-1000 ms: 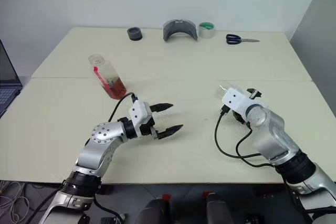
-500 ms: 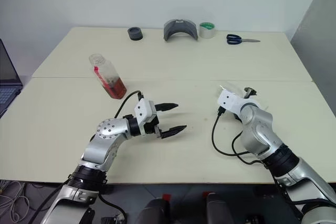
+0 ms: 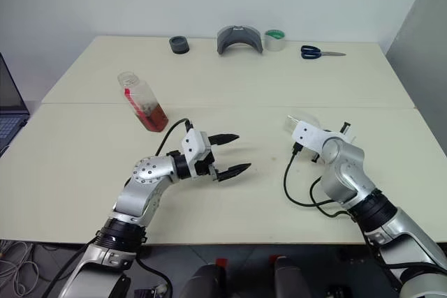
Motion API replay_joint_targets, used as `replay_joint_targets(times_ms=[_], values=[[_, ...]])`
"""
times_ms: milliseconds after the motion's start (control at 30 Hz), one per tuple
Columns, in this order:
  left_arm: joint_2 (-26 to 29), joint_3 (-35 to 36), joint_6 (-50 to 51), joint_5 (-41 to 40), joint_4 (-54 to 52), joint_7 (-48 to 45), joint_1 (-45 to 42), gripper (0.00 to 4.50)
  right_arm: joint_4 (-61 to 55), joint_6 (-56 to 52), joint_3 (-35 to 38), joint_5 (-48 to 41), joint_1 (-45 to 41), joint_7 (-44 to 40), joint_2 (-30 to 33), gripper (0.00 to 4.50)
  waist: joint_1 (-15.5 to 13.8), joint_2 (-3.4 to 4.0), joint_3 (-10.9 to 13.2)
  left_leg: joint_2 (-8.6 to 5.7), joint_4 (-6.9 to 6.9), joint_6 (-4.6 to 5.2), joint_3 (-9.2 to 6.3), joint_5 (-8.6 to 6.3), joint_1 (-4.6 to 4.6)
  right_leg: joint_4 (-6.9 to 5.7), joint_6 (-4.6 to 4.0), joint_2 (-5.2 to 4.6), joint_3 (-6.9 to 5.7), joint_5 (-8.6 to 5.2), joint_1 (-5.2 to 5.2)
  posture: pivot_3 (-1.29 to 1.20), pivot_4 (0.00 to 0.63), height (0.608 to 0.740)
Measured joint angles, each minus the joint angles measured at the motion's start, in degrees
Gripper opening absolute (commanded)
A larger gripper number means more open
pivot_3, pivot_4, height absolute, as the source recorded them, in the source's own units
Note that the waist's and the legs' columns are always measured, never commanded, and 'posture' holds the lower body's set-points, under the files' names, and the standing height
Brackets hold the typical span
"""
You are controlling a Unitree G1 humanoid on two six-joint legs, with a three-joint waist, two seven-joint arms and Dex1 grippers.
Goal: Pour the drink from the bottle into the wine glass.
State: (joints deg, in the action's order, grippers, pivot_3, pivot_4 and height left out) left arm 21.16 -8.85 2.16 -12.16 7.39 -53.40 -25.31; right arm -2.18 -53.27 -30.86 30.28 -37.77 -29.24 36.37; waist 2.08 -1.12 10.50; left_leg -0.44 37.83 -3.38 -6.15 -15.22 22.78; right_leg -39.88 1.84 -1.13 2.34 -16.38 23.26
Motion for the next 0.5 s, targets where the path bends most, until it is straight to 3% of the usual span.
replay_joint_targets(times_ms=[133, 267, 367, 500], values=[[0.11, 0.48, 1.49, -0.56, -0.22, 0.78, 0.67, 4.50, -0.82, -0.61, 6.19, -3.25, -0.07, -0.28, -6.04, 0.27, 0.28, 0.00, 0.00, 0.02, -0.01, 0.00, -0.01, 0.00, 0.00, -0.03, 0.00, 0.01, 0.01, 0.00, 0.01, 0.00, 0.150, 0.740], [2.60, 3.14, 8.75, -4.54, -2.25, 0.14, 1.08, 4.50, -0.69, 2.30, 20.36, -14.59, -2.70, 3.00, -20.67, 0.27, 1.36, 0.03, 0.02, 0.10, -0.04, 0.00, -0.07, 0.00, -0.02, -0.11, -0.01, 0.09, -0.03, 0.00, 0.06, 0.00, 0.150, 0.740], [4.50, 4.89, 10.77, -5.61, -3.04, -0.10, 1.12, 4.50, 0.89, 6.71, 23.87, -17.99, -4.20, 4.78, -22.51, 0.27, 0.78, 0.03, 0.01, 0.03, 0.00, 0.00, -0.10, 0.00, 0.01, -0.07, -0.01, -0.06, -0.05, 0.00, 0.01, 0.00, 0.150, 0.740], [7.73, 7.14, 14.78, -8.10, -4.22, -1.60, 1.45, 4.50, 15.67, 21.20, 25.29, -20.33, -6.26, 11.09, -28.05, 0.27, 1.16, 0.03, 0.02, 0.01, -0.04, 0.00, 0.01, 0.00, 0.00, -0.06, 0.01, 0.00, 0.02, 0.02, 0.07, 0.00, 0.150, 0.740]])
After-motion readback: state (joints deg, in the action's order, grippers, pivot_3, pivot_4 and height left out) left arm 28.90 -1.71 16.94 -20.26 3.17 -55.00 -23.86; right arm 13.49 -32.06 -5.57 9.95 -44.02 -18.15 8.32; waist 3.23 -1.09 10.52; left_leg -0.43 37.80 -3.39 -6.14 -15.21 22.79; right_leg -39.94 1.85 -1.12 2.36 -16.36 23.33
